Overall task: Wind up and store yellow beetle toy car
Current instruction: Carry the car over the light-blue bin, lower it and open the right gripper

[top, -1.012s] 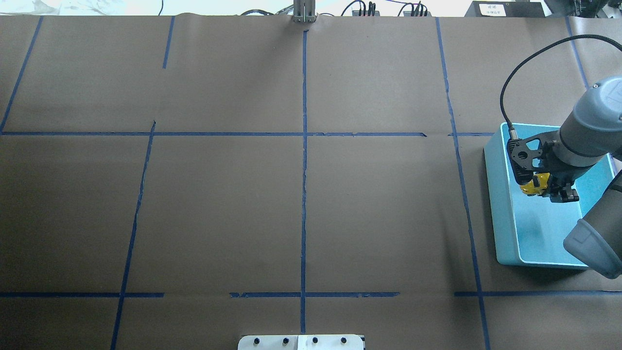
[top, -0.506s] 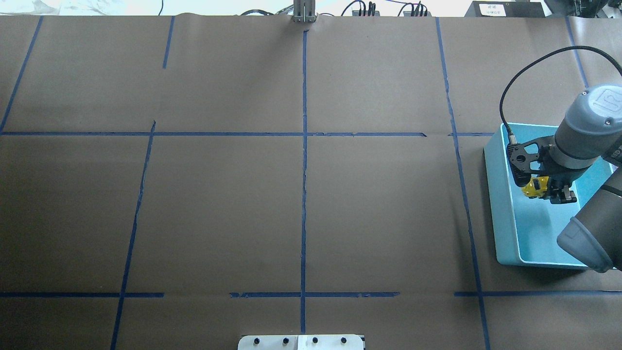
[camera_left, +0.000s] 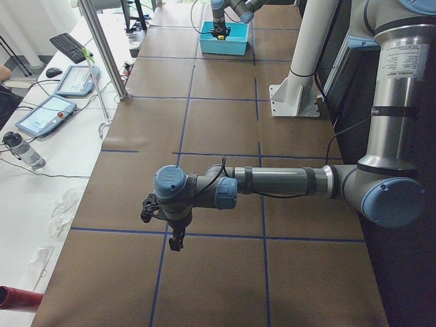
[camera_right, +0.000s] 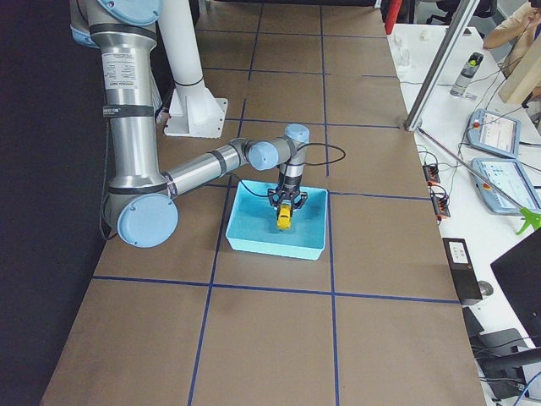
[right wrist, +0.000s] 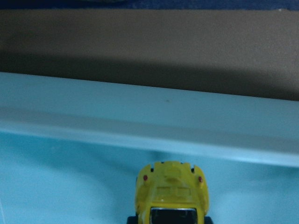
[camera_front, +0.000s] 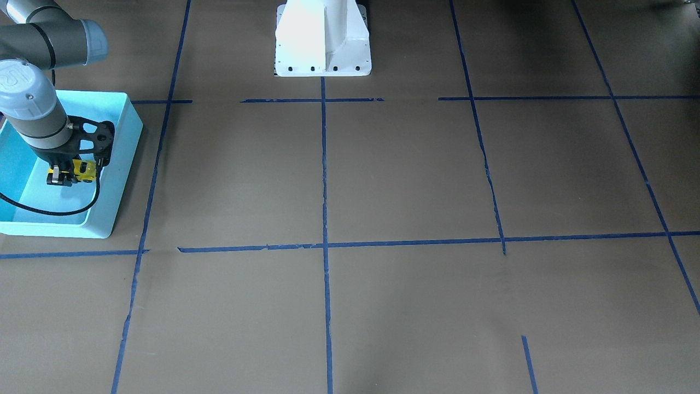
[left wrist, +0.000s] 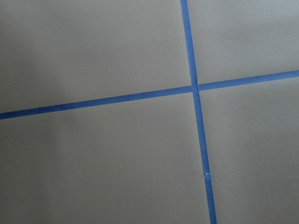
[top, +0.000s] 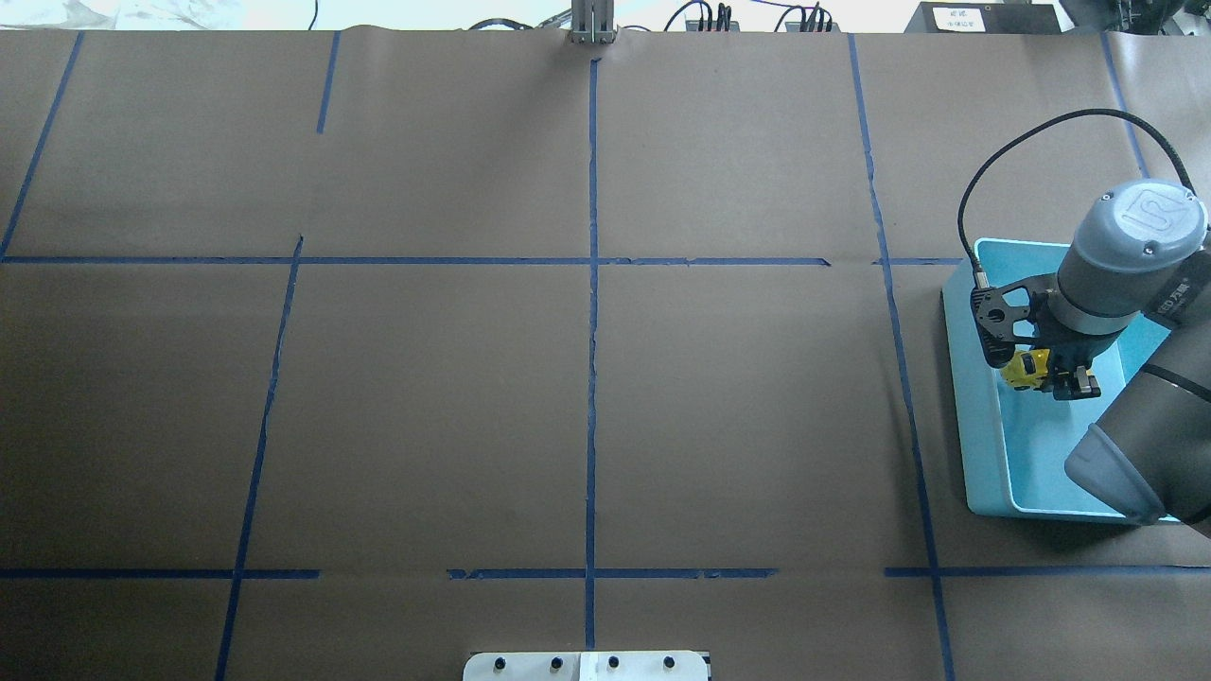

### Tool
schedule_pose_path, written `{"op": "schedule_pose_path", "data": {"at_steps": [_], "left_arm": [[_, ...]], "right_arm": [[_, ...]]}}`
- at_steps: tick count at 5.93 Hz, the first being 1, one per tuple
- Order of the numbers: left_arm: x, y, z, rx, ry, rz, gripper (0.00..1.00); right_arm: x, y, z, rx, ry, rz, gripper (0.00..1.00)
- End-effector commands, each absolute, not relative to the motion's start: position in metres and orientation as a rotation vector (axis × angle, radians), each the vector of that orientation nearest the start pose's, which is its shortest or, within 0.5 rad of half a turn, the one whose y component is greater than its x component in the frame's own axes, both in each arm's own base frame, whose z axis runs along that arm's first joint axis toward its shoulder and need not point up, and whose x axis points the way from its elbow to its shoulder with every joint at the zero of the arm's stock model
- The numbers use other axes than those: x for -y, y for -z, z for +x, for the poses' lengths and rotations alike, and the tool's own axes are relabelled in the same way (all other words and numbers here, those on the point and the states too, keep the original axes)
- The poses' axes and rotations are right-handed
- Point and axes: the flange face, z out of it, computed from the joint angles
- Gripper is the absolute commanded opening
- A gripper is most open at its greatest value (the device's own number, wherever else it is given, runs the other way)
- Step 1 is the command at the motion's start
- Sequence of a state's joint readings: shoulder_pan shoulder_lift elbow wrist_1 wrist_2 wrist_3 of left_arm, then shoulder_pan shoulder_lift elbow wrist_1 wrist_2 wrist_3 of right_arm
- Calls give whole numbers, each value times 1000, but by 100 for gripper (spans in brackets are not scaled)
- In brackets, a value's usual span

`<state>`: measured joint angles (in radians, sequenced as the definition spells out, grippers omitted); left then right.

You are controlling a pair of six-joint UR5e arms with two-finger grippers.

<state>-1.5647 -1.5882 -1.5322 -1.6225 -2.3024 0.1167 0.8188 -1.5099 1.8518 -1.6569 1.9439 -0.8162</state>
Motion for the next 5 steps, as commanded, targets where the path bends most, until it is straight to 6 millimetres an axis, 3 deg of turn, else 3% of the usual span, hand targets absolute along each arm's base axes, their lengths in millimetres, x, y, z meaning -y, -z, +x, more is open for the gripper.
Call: {"op": "schedule_pose_path", "data": {"at_steps": [1,2,4,5], "left_arm": [[501,-670,-64,-732,-29,29,99],[502,-668,-64,-732,-12,30,99],[503,-667,-64,-732,-13,33,99],[502,-666,-64,-733,-14,34,99]], "right_arm": [[443,-518,-285,418,1589,302,61],[442,-517,-286,442,1588,304,100],[443,-508,-285,443,1583,321,100],[449,-492,-265,477,1529,351,100]]}}
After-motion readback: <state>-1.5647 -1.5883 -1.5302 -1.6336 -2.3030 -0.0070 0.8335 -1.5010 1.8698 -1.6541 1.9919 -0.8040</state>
